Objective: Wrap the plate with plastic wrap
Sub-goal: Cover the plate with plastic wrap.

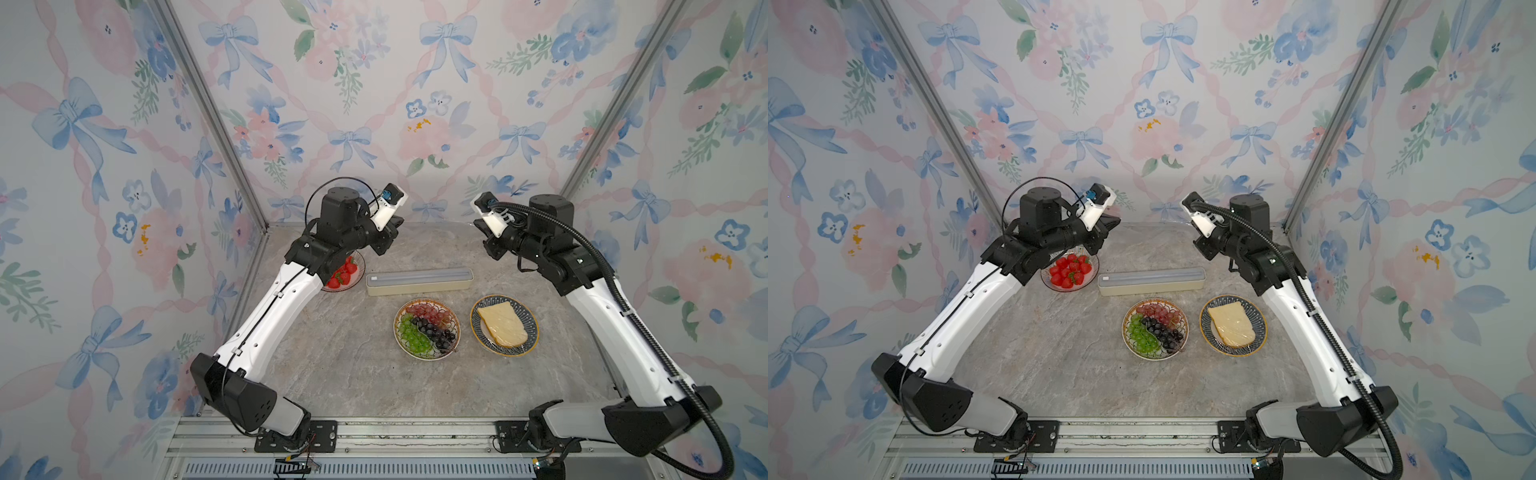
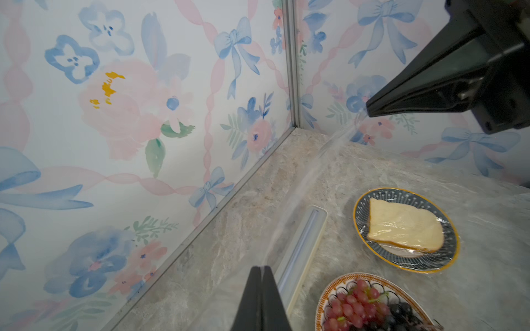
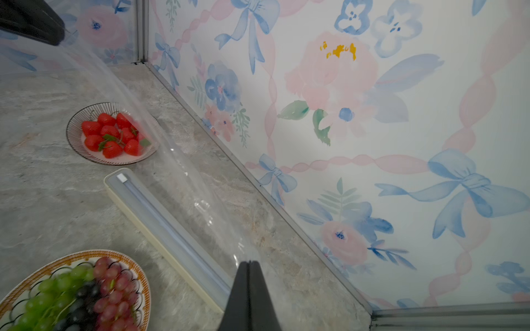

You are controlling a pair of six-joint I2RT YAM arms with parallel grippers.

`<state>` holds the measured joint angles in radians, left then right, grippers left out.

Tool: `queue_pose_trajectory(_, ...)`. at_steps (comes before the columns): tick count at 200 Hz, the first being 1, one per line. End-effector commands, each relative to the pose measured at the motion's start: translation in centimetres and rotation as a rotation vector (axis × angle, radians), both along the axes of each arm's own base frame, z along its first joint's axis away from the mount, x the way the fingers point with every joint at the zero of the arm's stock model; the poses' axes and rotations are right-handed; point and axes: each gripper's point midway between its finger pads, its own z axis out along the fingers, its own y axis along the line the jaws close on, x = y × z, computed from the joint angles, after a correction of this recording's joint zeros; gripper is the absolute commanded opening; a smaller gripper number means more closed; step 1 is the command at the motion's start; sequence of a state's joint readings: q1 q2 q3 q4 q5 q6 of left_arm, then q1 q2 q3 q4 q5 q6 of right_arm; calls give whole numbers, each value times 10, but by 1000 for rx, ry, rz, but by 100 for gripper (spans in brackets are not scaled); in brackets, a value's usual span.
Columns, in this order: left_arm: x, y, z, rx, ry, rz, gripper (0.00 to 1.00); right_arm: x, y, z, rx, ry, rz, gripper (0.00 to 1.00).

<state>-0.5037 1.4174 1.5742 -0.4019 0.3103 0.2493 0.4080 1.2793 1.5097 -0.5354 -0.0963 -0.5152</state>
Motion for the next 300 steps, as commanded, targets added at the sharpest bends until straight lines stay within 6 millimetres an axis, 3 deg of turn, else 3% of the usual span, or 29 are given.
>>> queue_pose_trajectory(1,-33,1,-36,8,85,19,0,-33,-11,-30,11,75,-102,0)
queue_pose_trajectory(28,-83,2,-100,18,241,-7,0,-81,-17,-81,36,223,-154,0)
queue_pose_trajectory(50,-116,5,-141,-1,361,-18,0,-113,-25,-122,78,353,-226,0)
queue_pose_trajectory(102,-154,9,-212,-27,603,-9,0,-167,-41,-206,173,616,-396,0)
queue_pose_trajectory(127,-166,5,-227,-36,650,-24,0,-182,-50,-232,162,700,-466,0)
queue_pose_trajectory(142,-169,-1,-226,-61,672,-37,0,-188,-46,-240,167,727,-475,0)
queue_pose_trajectory(146,-174,1,-239,-46,702,-30,0,-190,-45,-242,168,737,-479,0)
queue_pose_trajectory(163,-180,0,-250,-69,773,-11,0,-196,-44,-254,162,787,-508,0)
queue_pose_trajectory(185,-193,7,-267,-93,872,30,0,-204,-40,-271,161,838,-532,0)
queue_pose_trajectory(224,-204,19,-274,-161,928,85,0,-217,-35,-292,165,913,-566,0)
queue_pose_trajectory(300,-211,17,-321,-66,1067,133,0,-218,-21,-338,185,970,-604,0)
